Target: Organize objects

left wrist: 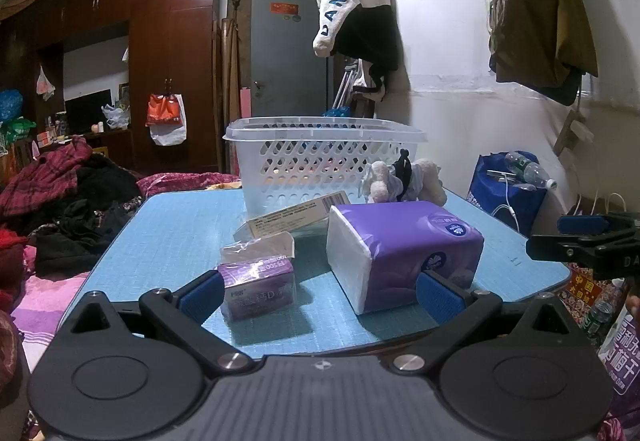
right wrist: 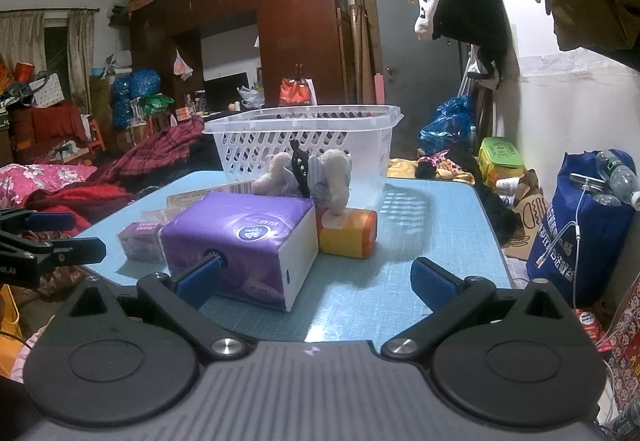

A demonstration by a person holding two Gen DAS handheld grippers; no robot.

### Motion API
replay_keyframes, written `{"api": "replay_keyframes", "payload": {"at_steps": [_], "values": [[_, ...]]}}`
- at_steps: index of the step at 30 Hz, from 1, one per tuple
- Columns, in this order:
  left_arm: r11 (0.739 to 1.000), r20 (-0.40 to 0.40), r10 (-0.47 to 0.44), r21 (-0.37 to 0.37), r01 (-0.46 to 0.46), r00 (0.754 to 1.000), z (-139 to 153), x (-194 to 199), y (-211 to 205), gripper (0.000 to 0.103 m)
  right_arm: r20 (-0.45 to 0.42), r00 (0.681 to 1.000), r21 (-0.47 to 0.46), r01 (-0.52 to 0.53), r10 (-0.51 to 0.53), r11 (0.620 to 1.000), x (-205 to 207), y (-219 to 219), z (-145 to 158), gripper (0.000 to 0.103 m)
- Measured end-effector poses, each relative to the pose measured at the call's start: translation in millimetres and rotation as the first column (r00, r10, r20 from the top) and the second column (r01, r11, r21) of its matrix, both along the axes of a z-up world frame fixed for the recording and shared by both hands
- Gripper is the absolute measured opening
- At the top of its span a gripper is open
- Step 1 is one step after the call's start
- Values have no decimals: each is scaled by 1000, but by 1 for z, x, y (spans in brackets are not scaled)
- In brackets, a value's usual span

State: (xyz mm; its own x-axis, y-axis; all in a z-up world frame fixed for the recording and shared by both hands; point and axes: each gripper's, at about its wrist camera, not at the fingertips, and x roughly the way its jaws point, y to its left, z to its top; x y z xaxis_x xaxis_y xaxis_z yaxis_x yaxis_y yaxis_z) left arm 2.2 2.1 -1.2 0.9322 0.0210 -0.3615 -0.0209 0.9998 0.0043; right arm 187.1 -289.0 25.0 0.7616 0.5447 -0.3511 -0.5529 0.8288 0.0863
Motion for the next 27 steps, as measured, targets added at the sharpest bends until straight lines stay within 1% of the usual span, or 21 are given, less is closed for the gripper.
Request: {"api": "replay_keyframes", "payload": {"at_steps": [27], "values": [[1000, 0, -1, 1, 1, 1000, 0, 0, 0, 103, 2, 1000, 2, -9, 9, 1000, -1, 1, 0, 103]]}}
